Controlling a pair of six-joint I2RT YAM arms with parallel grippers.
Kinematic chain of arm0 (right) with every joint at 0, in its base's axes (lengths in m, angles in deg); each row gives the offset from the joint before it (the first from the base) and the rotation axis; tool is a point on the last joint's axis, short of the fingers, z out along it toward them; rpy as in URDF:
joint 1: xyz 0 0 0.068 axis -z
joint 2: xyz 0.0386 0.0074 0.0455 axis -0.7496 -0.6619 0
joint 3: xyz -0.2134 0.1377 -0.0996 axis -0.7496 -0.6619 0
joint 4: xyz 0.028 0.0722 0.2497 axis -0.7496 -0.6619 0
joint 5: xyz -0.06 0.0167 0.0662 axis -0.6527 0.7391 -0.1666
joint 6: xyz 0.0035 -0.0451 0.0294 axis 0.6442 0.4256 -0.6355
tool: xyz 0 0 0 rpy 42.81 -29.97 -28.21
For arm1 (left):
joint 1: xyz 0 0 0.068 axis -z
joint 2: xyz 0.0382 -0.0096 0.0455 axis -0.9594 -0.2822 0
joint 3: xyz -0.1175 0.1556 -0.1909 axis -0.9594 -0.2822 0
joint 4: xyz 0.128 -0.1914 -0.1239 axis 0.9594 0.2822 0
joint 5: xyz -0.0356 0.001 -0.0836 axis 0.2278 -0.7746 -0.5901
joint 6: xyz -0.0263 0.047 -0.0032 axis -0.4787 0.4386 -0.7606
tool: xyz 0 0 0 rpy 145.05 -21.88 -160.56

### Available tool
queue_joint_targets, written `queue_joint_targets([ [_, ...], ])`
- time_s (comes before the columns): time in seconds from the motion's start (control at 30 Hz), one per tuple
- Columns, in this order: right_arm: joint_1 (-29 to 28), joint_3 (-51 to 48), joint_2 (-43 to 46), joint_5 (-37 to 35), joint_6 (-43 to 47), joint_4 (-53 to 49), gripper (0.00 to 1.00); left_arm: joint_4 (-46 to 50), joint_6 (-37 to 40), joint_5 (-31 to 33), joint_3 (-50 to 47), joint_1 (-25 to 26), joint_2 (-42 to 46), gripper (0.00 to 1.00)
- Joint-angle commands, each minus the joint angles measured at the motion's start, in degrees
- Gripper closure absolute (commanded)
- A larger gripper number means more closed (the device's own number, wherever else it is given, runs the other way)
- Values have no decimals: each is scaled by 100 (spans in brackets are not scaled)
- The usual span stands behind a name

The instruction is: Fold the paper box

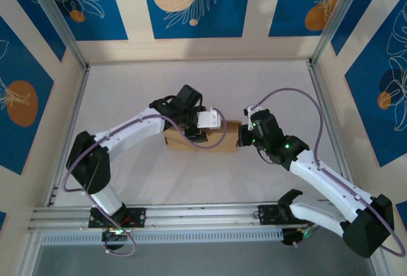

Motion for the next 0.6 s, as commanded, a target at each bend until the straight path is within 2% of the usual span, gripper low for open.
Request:
queue_joint_targets([
  [0.0, -84, -187, -103, -231, -82, -573, 100, -554, -357, 37, -185, 6, 479, 22],
  [0.1, -124, -205, -96, -337, -88, -553, 100, -767, -640, -147, -304, 0, 785, 20],
  [0.3, -264, -195, -50, -543, -57, -536, 100, -992, -1161, -66, -369, -45, 1363, 17],
  [0.47, -283, -192, -30, -551, -24, -540, 100, -816, -2434, 413, -102, -193, 1905, 22],
  [0.57, -292, -176, -18, -539, 13, -556, 100, -618, -2631, 993, -249, -249, 2433, 23],
])
